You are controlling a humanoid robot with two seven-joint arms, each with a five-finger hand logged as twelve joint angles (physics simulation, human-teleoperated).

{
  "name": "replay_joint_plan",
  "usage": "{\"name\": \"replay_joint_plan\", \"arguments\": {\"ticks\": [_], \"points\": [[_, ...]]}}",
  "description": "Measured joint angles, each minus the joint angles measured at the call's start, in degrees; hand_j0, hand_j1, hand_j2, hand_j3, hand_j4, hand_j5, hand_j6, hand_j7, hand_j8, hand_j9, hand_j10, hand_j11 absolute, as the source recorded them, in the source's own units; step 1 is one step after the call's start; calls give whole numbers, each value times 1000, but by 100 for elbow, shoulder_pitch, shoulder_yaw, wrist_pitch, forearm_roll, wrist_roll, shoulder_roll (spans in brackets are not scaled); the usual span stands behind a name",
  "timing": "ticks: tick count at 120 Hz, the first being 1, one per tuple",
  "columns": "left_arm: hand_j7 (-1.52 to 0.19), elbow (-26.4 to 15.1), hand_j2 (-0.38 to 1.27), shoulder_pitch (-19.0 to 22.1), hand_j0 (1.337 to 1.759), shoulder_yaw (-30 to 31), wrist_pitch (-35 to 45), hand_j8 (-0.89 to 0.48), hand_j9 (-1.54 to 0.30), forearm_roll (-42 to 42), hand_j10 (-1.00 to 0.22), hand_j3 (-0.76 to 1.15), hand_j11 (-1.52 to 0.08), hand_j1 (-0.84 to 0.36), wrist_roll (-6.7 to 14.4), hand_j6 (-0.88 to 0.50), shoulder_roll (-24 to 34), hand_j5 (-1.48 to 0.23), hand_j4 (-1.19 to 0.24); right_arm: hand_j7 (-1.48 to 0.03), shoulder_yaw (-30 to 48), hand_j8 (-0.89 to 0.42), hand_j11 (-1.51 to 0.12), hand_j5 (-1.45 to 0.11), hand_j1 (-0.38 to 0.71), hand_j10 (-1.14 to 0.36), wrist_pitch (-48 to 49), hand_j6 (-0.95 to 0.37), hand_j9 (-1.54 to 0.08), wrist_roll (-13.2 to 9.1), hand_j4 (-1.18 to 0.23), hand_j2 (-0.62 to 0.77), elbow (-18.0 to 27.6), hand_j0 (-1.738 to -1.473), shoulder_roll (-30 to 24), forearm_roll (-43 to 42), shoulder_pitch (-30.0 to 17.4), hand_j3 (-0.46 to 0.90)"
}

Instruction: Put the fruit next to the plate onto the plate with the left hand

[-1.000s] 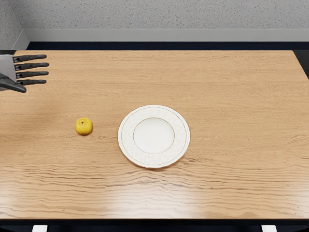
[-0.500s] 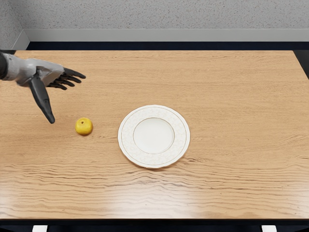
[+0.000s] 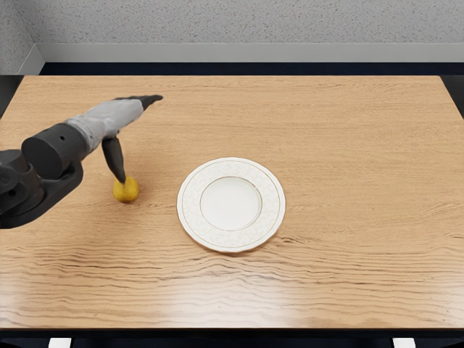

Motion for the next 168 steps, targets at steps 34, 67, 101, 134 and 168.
{"name": "replay_joint_plan", "arguments": {"ticks": [34,67,101,134,168], "points": [[-42,607,9,624,1658,341,463,-38,-42,427,-36,0,-42,312,0,-38,-354,-43,-37,0,0,0,0,0,-349,0,0,0,0,0,0,0,0,-1658,0,0,0,0],[-240,716,40,758,1658,479,492,-190,-239,457,-188,0,-239,131,0,-190,-402,-240,-189,0,0,0,0,0,-349,0,0,0,0,1,0,0,0,-1658,0,0,0,0],[-448,724,73,788,1658,520,485,-350,-448,459,-348,0,-447,-61,0,-350,-548,-448,-349,0,0,0,0,0,-349,0,0,0,0,0,0,0,0,-1658,0,0,0,0],[-557,734,94,831,1658,524,481,-431,-557,451,-430,0,-557,-162,0,-431,-501,-558,-431,0,0,0,0,0,-349,0,0,0,0,2,0,0,0,-1658,0,0,0,0],[-673,781,148,813,1658,524,473,-509,-674,340,-517,0,-674,-260,0,-518,-501,-673,-518,0,0,0,0,0,-349,0,-1,0,0,-1,0,0,0,-1658,0,0,0,0]]}}
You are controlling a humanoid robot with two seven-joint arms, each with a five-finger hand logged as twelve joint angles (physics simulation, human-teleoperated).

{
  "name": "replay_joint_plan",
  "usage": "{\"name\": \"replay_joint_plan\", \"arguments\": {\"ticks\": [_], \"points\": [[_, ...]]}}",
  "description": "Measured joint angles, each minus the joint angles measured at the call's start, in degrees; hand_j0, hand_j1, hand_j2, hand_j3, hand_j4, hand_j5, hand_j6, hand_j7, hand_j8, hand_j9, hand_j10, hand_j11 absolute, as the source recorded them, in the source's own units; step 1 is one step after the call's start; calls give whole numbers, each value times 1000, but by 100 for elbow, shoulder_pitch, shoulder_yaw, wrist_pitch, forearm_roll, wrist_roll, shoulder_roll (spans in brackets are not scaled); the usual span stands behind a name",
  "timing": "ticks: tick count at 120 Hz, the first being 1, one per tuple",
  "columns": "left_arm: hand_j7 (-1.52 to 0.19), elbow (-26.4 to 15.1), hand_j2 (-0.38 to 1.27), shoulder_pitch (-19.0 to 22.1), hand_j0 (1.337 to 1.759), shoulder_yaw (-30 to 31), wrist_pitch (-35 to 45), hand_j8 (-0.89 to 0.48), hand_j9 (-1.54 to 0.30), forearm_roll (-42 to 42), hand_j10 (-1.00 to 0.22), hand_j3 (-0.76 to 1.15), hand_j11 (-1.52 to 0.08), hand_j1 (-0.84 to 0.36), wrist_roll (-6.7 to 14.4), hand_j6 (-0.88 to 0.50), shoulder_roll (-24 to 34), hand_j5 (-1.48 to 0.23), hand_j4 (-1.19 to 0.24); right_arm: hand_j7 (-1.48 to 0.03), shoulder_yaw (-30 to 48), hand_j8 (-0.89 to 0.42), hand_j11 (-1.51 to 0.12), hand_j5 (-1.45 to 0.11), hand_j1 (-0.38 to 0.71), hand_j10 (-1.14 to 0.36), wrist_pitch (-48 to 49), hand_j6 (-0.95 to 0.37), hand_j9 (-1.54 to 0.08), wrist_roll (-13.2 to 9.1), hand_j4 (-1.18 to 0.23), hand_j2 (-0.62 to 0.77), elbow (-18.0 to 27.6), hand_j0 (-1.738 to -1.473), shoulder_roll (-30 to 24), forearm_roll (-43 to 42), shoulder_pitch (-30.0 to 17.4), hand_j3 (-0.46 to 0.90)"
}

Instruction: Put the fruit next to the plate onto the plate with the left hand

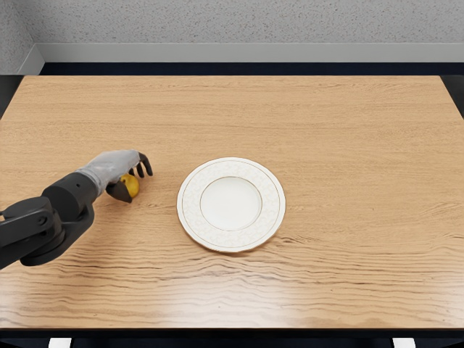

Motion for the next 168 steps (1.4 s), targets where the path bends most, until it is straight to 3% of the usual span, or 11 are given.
{"name": "replay_joint_plan", "arguments": {"ticks": [27,65,105,124,148,168], "points": [[-713,49,214,-35,1658,-13,1,-503,-716,-83,-547,0,-716,-278,-1,-550,88,-712,-550,0,0,0,0,0,-349,0,0,0,0,0,0,0,0,-1658,0,0,0,0],[-714,73,143,9,1654,-6,4,-433,-740,-184,-504,0,-757,-304,-1,-588,79,-715,-587,0,0,0,0,0,-349,0,1,0,0,1,0,0,0,-1658,0,0,0,0],[-768,99,277,-53,1654,-5,-6,-476,-791,-507,-555,0,-825,-300,-3,-648,88,-767,-647,0,0,0,0,0,-349,0,1,0,0,0,0,0,0,-1658,0,0,0,0],[-824,180,395,-388,1655,-7,-16,-529,-832,-1092,-617,0,-851,-276,-2,-653,88,-824,-653,0,0,0,0,0,-349,0,1,0,0,2,0,0,0,-1658,0,0,0,0],[-853,327,450,-911,1656,-21,-23,-529,-856,-2275,-623,0,-868,-286,-2,-661,73,-853,-661,0,0,0,0,0,-349,0,1,0,0,0,0,0,0,-1658,0,0,0,0],[-867,350,500,-1183,1657,-18,-80,-500,-867,-2703,-596,0,-870,-323,-1,-661,-59,-866,-661,0,0,0,0,0,-349,0,1,0,0,0,0,0,0,-1658,0,0,0,0]]}}
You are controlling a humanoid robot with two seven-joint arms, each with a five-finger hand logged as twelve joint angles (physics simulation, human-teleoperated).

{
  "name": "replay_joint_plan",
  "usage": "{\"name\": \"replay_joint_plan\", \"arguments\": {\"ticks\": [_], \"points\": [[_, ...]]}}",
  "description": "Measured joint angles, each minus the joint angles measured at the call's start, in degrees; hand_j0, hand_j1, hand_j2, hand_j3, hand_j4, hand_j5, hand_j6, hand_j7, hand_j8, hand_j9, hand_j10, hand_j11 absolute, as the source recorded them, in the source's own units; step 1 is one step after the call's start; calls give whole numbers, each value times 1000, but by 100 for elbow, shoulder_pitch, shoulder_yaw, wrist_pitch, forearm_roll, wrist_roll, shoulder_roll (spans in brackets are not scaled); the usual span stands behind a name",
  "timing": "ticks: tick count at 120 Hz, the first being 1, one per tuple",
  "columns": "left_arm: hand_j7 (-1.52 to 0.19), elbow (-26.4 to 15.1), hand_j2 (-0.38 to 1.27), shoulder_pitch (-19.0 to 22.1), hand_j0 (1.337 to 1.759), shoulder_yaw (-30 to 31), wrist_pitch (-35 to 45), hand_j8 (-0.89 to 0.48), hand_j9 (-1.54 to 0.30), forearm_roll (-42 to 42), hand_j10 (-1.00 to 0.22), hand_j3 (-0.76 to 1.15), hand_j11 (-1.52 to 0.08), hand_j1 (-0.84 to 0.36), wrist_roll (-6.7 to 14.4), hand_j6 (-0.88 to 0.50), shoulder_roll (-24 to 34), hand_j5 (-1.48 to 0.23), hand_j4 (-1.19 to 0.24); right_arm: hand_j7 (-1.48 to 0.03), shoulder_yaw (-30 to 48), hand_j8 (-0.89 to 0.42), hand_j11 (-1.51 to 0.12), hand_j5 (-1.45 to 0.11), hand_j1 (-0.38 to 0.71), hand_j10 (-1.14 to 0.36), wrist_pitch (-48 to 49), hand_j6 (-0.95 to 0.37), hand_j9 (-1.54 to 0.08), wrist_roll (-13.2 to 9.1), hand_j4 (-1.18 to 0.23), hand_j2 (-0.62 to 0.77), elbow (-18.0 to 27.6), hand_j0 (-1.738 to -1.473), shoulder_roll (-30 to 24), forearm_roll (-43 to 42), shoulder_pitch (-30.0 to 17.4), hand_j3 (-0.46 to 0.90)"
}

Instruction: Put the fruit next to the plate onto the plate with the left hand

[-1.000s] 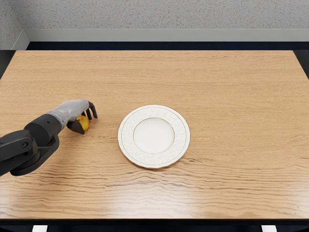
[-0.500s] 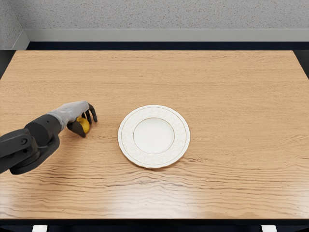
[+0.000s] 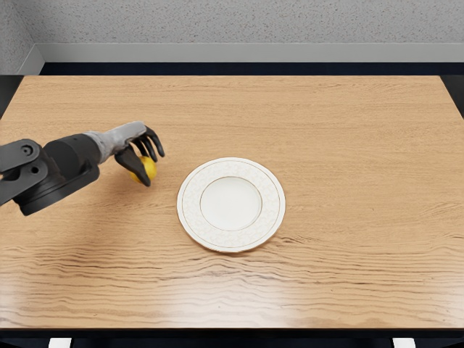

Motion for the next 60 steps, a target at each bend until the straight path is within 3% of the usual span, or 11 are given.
{"name": "replay_joint_plan", "arguments": {"ticks": [60], "points": [[-877,-2,452,-276,1657,18,-227,-460,-866,-220,-572,0,-869,-334,2,-634,-662,-877,-659,0,0,0,0,0,-349,0,0,0,0,1,0,0,0,-1658,0,0,0,0]]}}
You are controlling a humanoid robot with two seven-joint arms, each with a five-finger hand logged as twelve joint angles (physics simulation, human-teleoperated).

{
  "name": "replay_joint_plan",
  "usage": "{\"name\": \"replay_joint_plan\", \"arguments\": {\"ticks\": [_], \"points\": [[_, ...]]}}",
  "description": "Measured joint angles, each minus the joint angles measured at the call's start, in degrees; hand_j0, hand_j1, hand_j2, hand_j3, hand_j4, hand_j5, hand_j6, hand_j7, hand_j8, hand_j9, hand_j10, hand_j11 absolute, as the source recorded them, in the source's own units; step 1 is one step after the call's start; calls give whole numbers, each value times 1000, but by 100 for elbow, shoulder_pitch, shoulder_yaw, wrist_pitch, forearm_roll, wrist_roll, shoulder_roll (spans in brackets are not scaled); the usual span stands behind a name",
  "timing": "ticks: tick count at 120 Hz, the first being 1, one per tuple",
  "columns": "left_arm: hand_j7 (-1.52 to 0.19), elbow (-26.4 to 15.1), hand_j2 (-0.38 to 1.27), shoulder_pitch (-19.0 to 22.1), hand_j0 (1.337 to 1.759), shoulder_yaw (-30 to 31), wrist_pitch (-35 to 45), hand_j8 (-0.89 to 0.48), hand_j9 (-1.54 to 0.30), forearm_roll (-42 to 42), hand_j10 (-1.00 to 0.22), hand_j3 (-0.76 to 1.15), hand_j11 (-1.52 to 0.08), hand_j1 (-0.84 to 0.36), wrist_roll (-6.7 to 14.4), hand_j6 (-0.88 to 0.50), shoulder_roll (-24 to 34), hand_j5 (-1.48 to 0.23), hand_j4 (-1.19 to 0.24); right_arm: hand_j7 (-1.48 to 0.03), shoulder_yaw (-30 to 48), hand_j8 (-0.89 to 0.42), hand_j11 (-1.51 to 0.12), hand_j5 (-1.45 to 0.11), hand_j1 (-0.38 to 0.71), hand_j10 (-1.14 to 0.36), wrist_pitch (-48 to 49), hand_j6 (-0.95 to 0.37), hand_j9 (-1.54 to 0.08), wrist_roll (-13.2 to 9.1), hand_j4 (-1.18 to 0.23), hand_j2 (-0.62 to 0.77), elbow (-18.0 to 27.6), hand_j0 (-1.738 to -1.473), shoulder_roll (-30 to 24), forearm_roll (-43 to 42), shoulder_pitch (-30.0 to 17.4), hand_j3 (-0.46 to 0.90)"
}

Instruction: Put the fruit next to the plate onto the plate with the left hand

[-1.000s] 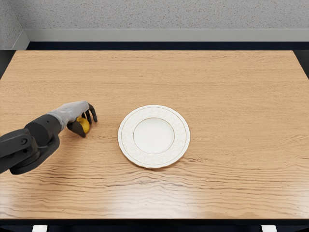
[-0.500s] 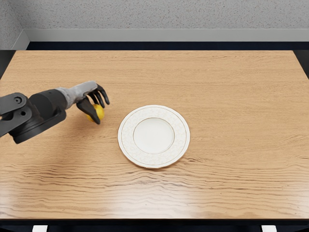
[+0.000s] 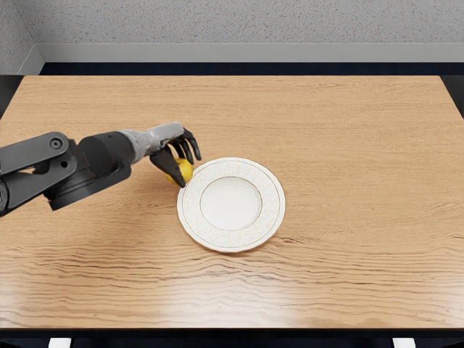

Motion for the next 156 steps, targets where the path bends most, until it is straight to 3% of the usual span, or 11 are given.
{"name": "replay_joint_plan", "arguments": {"ticks": [45,51,67,78,91,104,121,132,156], "points": [[-866,0,427,-5,1657,275,-48,-468,-858,-6,-567,0,-855,-329,-1,-618,-491,-869,-645,0,0,0,0,0,-349,0,0,0,0,1,0,0,0,-1658,0,0,0,0],[-738,0,345,3,1658,301,-43,-414,-732,9,-533,0,-732,-239,-1,-533,-599,-741,-555,0,0,0,0,0,-349,0,0,0,0,0,0,0,0,-1658,0,0,0,0],[-407,-1,184,-8,1658,35,-43,-234,-404,-155,-296,0,-404,23,-1,-296,-588,-409,-307,0,0,0,0,0,-349,0,0,0,0,-1,0,0,0,-1658,0,0,0,0],[-277,-2,121,-112,1658,-681,-450,-163,-274,-965,-203,0,-274,126,-1,-202,-247,-278,-209,0,0,0,0,0,-349,0,0,0,0,0,0,0,0,-1658,0,0,0,0],[-181,184,74,-62,1658,-1420,-1542,-111,-180,-2685,-134,0,-180,201,-1,-134,292,-182,-138,0,0,0,0,0,-349,0,0,0,0,-1,0,0,0,-1658,0,0,0,0],[-121,414,46,171,1658,-1698,-2391,-77,-121,-4353,-90,0,-121,248,-1,-91,748,-122,-93,0,0,0,0,0,-349,0,0,0,0,-2,0,0,0,-1658,0,0,0,0],[-78,624,26,322,1658,-1814,-3229,-51,-77,-5753,-58,0,-77,283,-1,-58,1517,-78,-59,0,0,0,0,0,-349,0,0,0,0,-2,0,0,0,-1658,0,0,0,0],[-62,1039,18,719,1658,-1837,-3410,-42,-61,-6478,-46,0,-61,296,-1,-47,1694,-62,-47,0,0,0,0,0,-349,0,0,0,0,-1,0,0,0,-1658,0,0,0,0],[-44,2197,10,1121,1658,-1848,-3521,-30,-44,-7465,-33,0,-44,310,-1,-32,2013,-44,-33,0,0,0,0,0,-349,0,0,0,0,1,0,0,0,-1658,0,0,5,0]]}}
